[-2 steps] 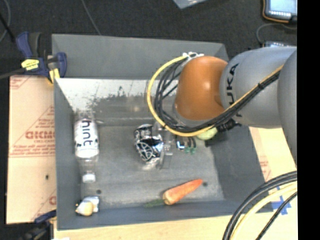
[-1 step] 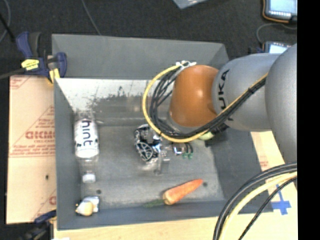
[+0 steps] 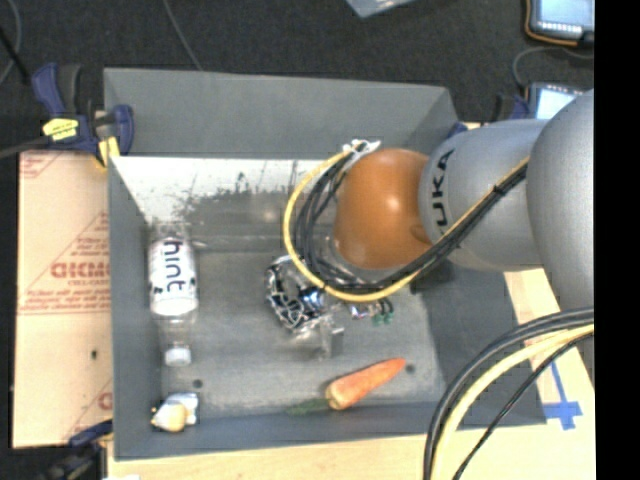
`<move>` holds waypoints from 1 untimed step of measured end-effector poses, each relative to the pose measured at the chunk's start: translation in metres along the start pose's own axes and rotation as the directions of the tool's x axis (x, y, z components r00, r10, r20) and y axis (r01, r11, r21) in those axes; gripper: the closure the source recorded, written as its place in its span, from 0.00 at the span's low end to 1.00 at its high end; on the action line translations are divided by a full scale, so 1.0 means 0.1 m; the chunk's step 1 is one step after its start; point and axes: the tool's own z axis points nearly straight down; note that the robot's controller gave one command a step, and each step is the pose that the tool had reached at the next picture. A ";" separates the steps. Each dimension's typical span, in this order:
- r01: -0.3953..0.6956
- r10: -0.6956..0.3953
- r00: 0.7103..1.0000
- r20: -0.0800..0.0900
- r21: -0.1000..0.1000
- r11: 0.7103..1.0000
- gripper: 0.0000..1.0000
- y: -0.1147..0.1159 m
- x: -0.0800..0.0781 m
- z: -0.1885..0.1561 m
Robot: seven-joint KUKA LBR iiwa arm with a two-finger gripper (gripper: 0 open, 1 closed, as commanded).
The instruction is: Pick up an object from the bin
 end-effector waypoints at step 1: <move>-0.074 0.074 0.997 0.009 -0.001 0.997 1.00 -0.13 -0.19 0.12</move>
Offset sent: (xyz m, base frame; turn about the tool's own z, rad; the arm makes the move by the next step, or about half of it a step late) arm 0.0000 0.0000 0.0000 0.0000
